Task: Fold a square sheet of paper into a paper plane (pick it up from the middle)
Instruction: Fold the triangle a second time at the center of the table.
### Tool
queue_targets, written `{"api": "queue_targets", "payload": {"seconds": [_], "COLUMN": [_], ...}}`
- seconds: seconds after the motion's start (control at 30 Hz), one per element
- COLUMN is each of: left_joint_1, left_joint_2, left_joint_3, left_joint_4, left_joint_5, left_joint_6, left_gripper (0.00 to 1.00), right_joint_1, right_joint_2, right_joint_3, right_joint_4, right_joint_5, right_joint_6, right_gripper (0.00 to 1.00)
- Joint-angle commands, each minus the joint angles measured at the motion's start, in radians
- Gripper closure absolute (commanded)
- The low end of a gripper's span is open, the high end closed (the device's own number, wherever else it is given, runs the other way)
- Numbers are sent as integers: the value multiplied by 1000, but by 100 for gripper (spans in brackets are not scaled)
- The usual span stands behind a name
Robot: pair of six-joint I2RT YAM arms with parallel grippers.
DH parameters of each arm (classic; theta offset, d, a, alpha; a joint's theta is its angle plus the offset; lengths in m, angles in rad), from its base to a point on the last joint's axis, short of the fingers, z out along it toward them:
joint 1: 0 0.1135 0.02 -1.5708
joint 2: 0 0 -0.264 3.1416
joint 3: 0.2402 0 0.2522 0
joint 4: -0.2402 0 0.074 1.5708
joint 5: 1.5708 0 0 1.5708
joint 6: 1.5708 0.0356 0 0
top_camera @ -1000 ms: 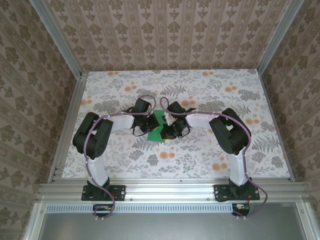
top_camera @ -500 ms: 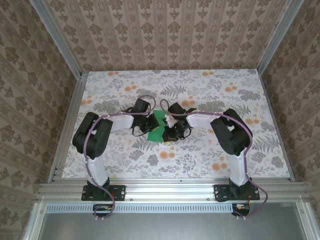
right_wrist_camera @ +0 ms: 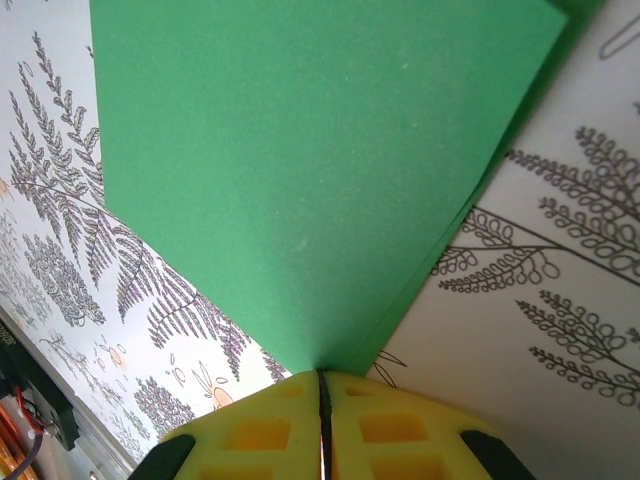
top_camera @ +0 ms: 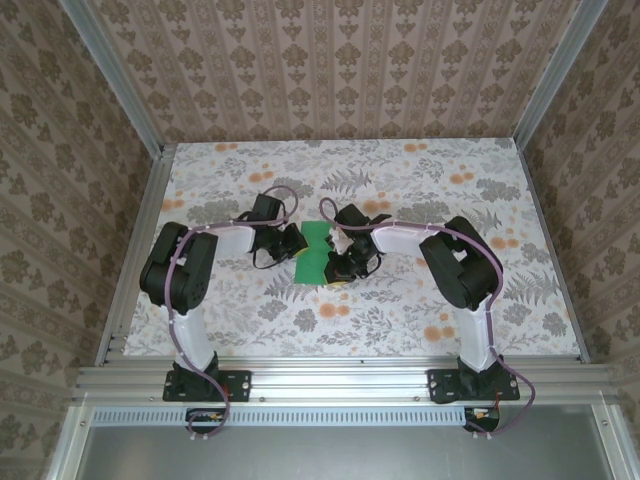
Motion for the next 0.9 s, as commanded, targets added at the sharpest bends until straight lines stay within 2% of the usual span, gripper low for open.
{"api": "queue_targets", "payload": {"seconds": [0.0,0.1,0.27,0.4,0.53,0.73,0.87], "left_joint_1": [61,67,62,37,-28,-119,-157], "left_joint_2": [46,21,-61,-138,-180,-188,-174], "left_joint_3": [-45,-100,-147,-177,-206,-243,-255], "left_joint_4": [42,187,305,319,310,308,303], "left_joint_5": [-112,-64,-9,-20,-37,-71,-38], "left_joint_6": [73,87,83,91,92,58,47], "left_gripper": [90,89,86,84,84,85,85], "right_joint_1": [7,7,7,8,8,8,8], "right_joint_2": [84,89,94,99,101,106,107], "right_joint_3": [-54,-52,-49,-51,-54,-51,-51], "right_joint_4": [-164,-158,-152,-144,-140,-137,-139], "right_joint_5": [151,151,148,144,141,139,142], "right_joint_6": [26,32,39,45,49,54,59], "right_gripper": [90,90,90,90,90,91,91]}}
